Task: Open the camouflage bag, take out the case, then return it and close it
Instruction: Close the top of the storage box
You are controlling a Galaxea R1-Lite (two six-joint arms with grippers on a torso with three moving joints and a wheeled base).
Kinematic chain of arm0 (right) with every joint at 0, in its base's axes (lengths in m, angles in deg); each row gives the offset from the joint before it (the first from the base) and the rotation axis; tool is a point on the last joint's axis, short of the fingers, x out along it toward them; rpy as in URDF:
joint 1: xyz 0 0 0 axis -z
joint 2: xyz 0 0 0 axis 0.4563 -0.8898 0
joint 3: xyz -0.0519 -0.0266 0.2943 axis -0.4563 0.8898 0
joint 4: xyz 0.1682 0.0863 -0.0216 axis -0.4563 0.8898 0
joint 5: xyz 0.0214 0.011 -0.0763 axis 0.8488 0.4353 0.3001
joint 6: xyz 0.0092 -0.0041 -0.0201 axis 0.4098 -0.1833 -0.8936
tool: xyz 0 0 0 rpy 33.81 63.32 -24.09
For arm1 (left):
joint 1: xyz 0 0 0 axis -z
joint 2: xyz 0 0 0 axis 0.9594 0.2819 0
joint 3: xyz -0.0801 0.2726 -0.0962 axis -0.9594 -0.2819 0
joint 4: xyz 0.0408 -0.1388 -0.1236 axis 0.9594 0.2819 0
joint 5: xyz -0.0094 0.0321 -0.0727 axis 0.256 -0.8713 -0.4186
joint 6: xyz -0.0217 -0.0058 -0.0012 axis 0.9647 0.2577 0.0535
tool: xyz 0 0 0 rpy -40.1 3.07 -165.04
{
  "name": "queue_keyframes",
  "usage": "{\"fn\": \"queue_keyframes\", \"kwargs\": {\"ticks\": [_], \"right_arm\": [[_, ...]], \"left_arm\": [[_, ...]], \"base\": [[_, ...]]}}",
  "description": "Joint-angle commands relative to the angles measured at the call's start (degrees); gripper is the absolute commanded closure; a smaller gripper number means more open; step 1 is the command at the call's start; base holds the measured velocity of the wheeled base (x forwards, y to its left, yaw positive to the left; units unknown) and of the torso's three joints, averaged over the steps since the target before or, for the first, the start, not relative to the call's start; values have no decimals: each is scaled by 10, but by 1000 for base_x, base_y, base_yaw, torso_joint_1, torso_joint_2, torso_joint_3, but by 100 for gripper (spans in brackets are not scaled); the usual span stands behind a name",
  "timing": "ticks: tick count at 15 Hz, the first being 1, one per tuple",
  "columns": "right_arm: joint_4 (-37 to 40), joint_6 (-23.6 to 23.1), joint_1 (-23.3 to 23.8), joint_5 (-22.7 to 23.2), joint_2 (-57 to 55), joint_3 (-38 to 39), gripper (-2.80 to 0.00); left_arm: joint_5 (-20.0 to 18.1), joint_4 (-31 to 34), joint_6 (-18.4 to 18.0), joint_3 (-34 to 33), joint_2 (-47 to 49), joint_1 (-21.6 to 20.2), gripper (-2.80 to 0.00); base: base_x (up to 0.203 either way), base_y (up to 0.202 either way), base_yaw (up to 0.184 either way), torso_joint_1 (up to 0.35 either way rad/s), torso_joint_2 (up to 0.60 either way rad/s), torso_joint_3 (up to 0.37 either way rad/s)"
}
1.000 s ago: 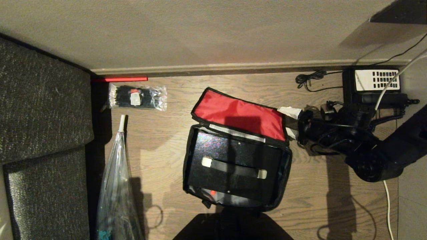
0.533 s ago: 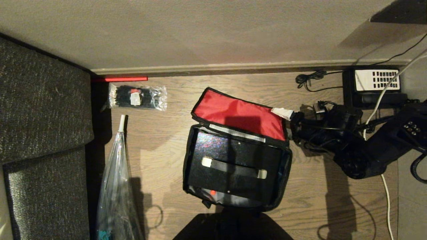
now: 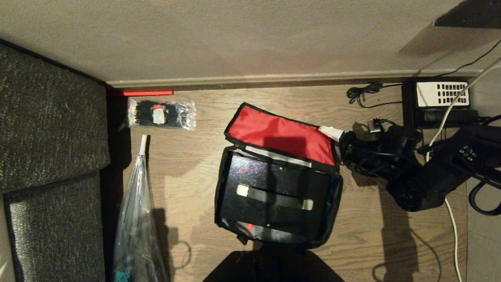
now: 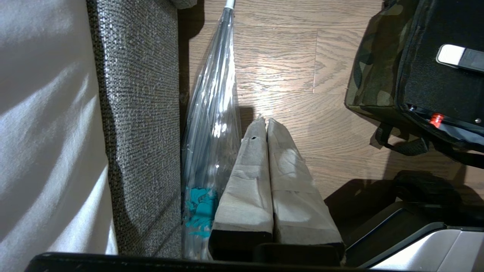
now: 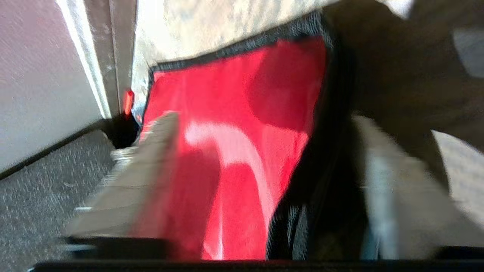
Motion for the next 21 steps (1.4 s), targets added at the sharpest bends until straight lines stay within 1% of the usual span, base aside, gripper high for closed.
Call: {"fn": "queue_keyframes", "kwargs": {"ticks": [1, 3, 5, 6, 7, 12, 13, 16, 20, 21], "right_arm": [[-6, 3, 0, 1, -5, -4, 0], [-13, -8, 0, 2, -5, -6, 0], [-14, -54, 0, 3, -7, -4, 0], [-15, -68, 0, 5, -6, -3, 0], [-16, -75, 0, 5, -4, -2, 0], [-17, -74, 1, 13, 24, 30, 0], [-18, -79, 1, 20, 34, 37, 0], [-25, -122, 0, 35, 55, 66, 0], [-27, -128, 0, 76, 101, 98, 0], [-26, -126, 0, 101, 118, 108, 0]], "left_arm": [[0, 0, 0, -2, 0, 0, 0], [0, 0, 0, -2, -1, 0, 0], [0, 0, 0, -2, -1, 0, 0], [0, 0, 0, -2, 0, 0, 0], [0, 0, 0, -2, -1, 0, 0], [0, 0, 0, -2, -1, 0, 0], [0, 0, 0, -2, -1, 0, 0], [0, 0, 0, -2, -1, 0, 0], [0, 0, 0, -2, -1, 0, 0], [0, 0, 0, -2, -1, 0, 0]], "base": [[0, 0, 0, 0, 0, 0], [0, 0, 0, 0, 0, 0], [0, 0, 0, 0, 0, 0], [0, 0, 0, 0, 0, 0], [0, 0, 0, 0, 0, 0], [0, 0, 0, 0, 0, 0], [0, 0, 0, 0, 0, 0], [0, 0, 0, 0, 0, 0], [0, 0, 0, 0, 0, 0], [0, 0, 0, 0, 0, 0]]}}
